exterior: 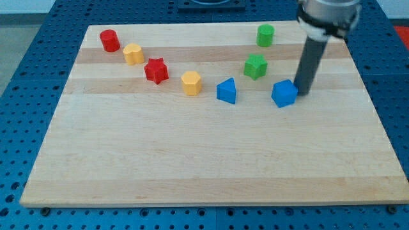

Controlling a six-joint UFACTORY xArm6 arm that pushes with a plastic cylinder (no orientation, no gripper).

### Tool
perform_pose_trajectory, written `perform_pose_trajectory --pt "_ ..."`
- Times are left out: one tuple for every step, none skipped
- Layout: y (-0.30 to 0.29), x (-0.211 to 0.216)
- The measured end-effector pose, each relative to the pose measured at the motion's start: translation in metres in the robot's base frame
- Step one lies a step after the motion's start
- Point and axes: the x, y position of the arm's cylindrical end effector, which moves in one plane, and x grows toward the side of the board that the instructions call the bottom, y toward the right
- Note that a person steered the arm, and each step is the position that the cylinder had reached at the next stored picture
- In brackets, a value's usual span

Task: Place the blue cube to the bottom right of blue triangle

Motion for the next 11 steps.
perform_pose_trajectory --pt "0.002 0.012" --pt "0.030 -0.025" --pt "0.043 -0.064" --pt "0.024 -0.052" --pt "0.000 -0.022" --pt "-0.032 -0.005" --pt "-0.056 0.011" --pt "-0.042 0.011" --pt "-0.034 0.012" --pt "-0.056 0.019" --pt "-0.074 0.036"
